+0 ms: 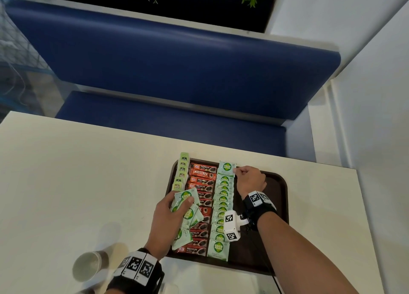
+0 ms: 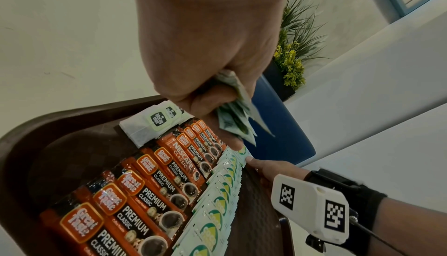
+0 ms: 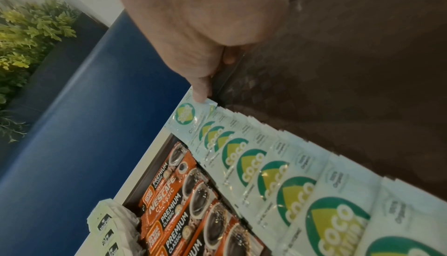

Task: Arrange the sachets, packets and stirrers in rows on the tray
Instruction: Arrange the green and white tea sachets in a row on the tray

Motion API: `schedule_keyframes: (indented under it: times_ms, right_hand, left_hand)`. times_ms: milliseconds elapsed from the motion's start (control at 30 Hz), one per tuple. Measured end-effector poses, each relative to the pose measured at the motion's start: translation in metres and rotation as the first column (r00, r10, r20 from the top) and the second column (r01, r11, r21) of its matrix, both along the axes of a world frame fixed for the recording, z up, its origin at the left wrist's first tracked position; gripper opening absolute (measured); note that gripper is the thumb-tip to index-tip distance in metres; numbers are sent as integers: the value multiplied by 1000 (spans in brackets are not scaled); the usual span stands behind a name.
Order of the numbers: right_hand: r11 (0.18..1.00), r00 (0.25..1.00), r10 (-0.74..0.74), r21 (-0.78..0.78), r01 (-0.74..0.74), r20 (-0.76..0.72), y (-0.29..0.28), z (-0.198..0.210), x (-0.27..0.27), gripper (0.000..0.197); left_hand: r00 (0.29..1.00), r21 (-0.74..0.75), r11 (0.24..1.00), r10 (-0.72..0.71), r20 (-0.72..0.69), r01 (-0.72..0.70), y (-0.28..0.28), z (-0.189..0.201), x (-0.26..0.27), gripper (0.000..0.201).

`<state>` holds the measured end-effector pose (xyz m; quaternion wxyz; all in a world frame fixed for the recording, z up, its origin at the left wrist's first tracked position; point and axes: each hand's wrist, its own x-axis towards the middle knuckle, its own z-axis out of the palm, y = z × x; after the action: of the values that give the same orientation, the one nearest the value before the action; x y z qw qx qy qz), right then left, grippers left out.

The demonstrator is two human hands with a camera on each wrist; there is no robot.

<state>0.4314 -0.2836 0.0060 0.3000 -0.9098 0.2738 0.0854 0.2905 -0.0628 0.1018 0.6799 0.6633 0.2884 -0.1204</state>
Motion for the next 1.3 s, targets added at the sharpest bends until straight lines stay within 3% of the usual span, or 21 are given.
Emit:
schedule_keyframes:
  times_ms: [200,300,400,500,600,700,833,1000,1167,1300]
  right_hand:
    - [993,995,-90,81,85,53,-5,9,-5,23]
    - [951,984,-132,296,90,123,-2,33,-18,16]
    - [814,994,31,575,-84,101,10,79,-41,20]
    - [665,956,278,700,-260,91,17,116,-62,24]
    - [680,950,282,671,-297,134,15,119,-68,16]
    - [637,983,158,752,-171,89,9,118,-67,10]
    - [588,994,76,802,-105,74,5,121,-69,15]
    - [547,993,113,833,-79,20,0,117,-74,21]
    - [654,977,215,742,-147,4,-5,117,-71,14]
    - [679,963,271,709,-191,0,-5,112,-68,14]
  left_hand:
    - [1000,-32,999,3,10,-3,-4,0,6,19]
    - [1000,-42,999,-4,28,5,-10,3,14,20]
    - [997,-34,998,-46,67,49,-19,8,23,23]
    - [984,-5,996,-91,156,93,-29,18,30,20]
    - [963,11,986,-167,210,169,-34,26,32,21]
    - [957,6,978,-207,204,210,-36,26,31,18]
    - [963,38,985,-174,204,170,-36,24,30,12]
    - [971,48,991,-131,199,124,-34,19,30,12]
    - [968,16,991,-137,210,136,-30,15,28,10]
    - [967,23,988,-152,204,150,-29,13,29,8]
